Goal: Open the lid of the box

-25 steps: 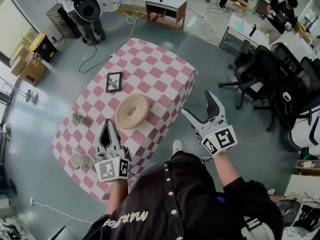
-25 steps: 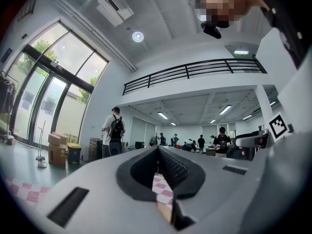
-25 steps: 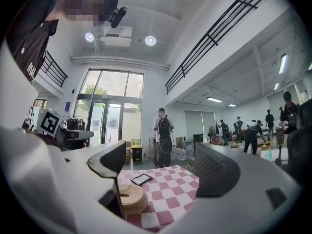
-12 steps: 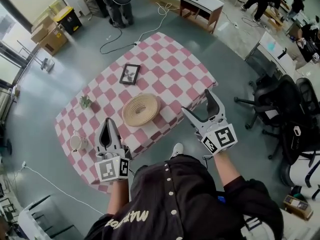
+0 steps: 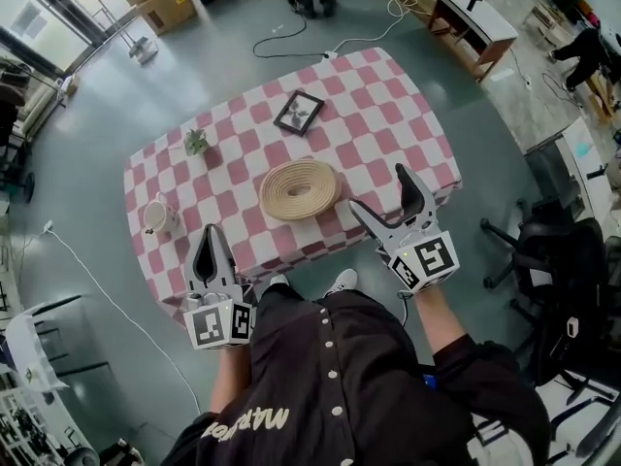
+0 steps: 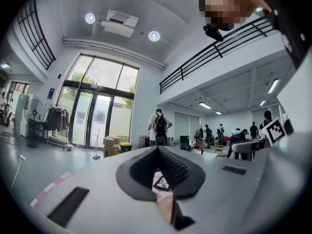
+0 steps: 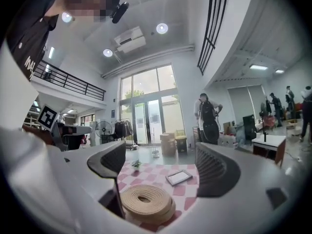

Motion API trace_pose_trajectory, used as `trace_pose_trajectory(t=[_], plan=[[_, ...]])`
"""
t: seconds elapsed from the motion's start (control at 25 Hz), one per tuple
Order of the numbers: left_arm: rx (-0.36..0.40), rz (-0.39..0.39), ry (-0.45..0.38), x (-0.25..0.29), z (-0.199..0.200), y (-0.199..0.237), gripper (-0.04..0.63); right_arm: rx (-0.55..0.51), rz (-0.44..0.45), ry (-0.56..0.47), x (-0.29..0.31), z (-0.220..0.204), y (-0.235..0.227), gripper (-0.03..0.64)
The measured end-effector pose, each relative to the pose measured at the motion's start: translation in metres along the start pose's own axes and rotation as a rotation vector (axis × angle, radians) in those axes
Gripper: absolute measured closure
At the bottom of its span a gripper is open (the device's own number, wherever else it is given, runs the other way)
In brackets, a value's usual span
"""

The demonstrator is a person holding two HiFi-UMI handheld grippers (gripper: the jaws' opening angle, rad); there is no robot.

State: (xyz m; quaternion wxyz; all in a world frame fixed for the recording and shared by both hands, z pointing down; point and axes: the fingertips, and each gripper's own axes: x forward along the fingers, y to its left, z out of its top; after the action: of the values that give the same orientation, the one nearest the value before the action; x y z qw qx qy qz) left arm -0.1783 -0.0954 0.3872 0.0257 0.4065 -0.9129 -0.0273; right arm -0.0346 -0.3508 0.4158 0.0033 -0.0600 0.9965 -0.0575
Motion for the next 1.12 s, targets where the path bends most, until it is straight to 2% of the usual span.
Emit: trace_pose_trajectory(t=[0.16,0.28,0.48,0.64,0.88,1.12], plan=[[0.000,0.054,0.016,-0.003,-0.003,0.011,0.584,0.014,0.073,0.042,0.020,-0.012,0.013,0.182],[0.000,0.057,-0.008,0.004,0.006,0.011,0.584,0.012,0.112,0.054,0.031,-0.011,0.017,0.181],[-0.016,0.053,-0.050,0.022,0.015,0.019,0.584,-0.046,0.155,0.061,0.054,0.004,0.022,0.179],[-0.033,0.057,-0.086,0.036,0.023,0.030,0.584,-0.137,0.215,0.087,0.074,0.012,0.033,0.173],[-0.044,0.030,-0.096,0.054,0.023,0.042,0.584,-0.193,0.229,0.102,0.101,0.015,0.039,0.169],[-0.042,0.014,-0.086,0.065,0.023,0.047,0.584,-0.177,0.222,0.137,0.116,0.001,0.038,0.167]])
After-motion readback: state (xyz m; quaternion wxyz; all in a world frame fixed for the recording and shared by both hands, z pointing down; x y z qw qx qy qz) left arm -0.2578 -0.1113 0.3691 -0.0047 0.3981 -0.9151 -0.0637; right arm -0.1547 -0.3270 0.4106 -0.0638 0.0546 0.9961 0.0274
